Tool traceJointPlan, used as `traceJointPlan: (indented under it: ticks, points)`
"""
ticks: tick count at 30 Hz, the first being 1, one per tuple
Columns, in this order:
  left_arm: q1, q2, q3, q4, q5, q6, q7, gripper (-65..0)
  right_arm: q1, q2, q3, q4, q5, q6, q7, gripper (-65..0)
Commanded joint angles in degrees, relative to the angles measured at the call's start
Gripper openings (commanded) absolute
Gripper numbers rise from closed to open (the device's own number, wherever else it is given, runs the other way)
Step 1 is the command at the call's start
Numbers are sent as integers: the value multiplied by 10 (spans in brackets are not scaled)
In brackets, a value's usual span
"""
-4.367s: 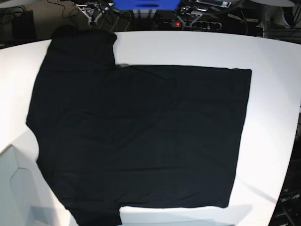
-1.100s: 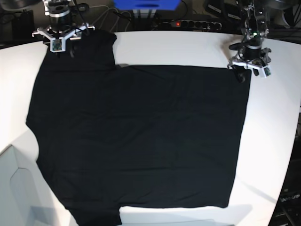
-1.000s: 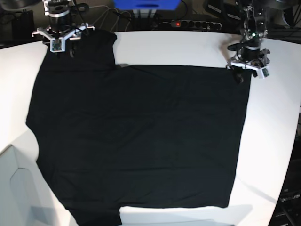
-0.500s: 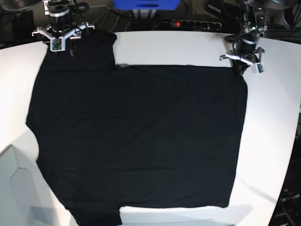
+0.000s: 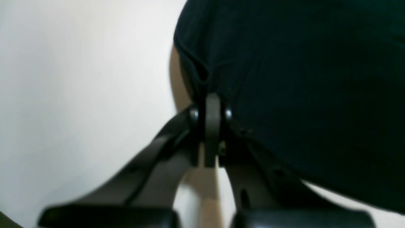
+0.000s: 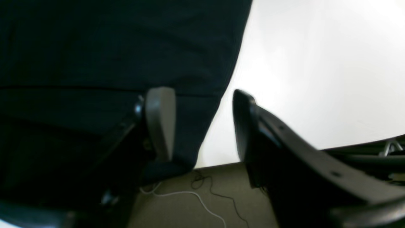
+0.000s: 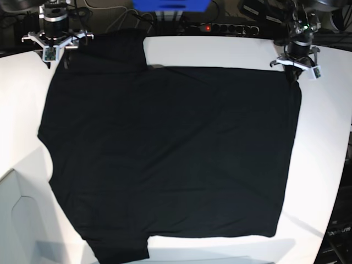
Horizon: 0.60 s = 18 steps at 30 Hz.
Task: Fold the T-shirt properly
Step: 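Grasp the shoulder corners with both grippers and lift slightly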
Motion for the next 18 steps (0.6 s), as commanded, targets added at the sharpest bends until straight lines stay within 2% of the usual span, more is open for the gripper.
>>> traceJointPlan:
  ticks: [1, 5, 10, 12, 15, 18]
  points:
    - [9, -2, -5, 15, -2, -2, -14, -650, -7, 4, 4, 7, 0, -1, 15, -302]
    - [11, 1, -4, 25, -1, -2, -14, -650, -9, 2, 1, -6, 1, -1, 14, -237]
    - [11, 2, -5, 24, 0, -2, -14, -650, -8, 4, 0, -39, 1, -1, 14, -231]
    - [11, 2, -5, 24, 1, -2, -14, -650, -8, 3, 0, -48, 1, 19, 14, -231]
    - [11, 2, -4, 24, 3, -2, -14, -650, -10, -5, 2, -50, 2, 79, 14, -232]
    - [11, 2, -4, 24, 4, -2, -14, -650, -8, -21, 4, -60, 2, 88, 14, -232]
